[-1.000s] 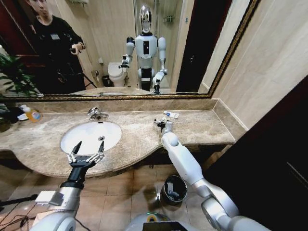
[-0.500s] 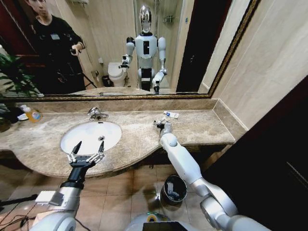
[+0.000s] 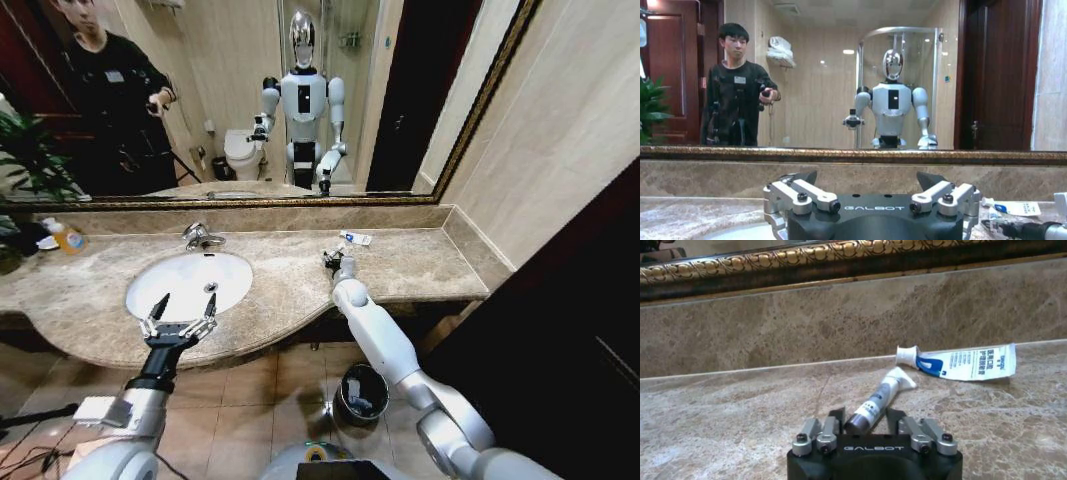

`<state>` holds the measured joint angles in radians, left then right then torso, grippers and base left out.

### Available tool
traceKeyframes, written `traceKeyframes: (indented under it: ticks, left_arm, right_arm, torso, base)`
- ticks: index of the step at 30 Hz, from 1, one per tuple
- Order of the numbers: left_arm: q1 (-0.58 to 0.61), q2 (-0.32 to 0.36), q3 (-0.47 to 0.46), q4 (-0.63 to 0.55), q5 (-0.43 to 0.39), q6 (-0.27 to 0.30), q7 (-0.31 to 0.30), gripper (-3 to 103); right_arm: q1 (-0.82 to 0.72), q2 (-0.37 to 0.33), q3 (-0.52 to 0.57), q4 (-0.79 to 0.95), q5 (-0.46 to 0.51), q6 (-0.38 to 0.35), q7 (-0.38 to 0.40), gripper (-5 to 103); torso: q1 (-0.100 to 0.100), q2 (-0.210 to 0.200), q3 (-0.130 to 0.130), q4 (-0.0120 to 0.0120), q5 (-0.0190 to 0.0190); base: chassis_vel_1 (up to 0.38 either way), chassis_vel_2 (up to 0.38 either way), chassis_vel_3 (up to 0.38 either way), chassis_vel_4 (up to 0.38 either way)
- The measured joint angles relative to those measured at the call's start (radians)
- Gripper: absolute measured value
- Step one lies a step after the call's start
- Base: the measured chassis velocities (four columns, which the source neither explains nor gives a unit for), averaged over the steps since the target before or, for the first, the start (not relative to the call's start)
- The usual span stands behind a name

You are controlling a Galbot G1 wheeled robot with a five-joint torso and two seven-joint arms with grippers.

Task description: Pick up the trash from the sink and place it in the trash bin.

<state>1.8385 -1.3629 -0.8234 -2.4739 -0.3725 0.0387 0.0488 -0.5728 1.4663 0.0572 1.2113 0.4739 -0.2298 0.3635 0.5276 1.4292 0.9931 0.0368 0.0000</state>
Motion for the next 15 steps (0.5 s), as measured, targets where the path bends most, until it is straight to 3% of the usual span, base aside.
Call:
traceKeyframes:
  ticks: [1,4,7,15]
  left_arm:
    - [0.0,0.0,0.0,0.0,0.0,0.0,0.0,100]
    - [0.0,0.0,0.0,0.0,0.0,0.0,0.0,100]
    - [0.0,0.0,0.0,0.0,0.0,0.0,0.0,100]
    - [0.0,0.0,0.0,0.0,0.0,0.0,0.0,100]
  right_arm:
    - [0.0,0.0,0.0,0.0,0.0,0.0,0.0,42]
    - [-0.006,-0.002,0.003,0.0,-0.007,0.009,0.0,27]
    - [-0.015,-0.008,0.006,0.014,-0.016,0.014,0.001,18]
    - [-0.038,-0.043,0.009,0.078,-0.02,0.02,0.008,18]
  torso:
    - [0.0,0.0,0.0,0.0,0.0]
    - [0.0,0.0,0.0,0.0,0.0]
    - [0.0,0.0,0.0,0.0,0.0001]
    - [0.0,0.0,0.0,0.0,0.0001]
  base:
    - [0.0,0.0,0.0,0.0]
    - [0.0,0.0,0.0,0.0]
    - [0.0,0.0,0.0,0.0]
    - [0.0,0.0,0.0,0.0]
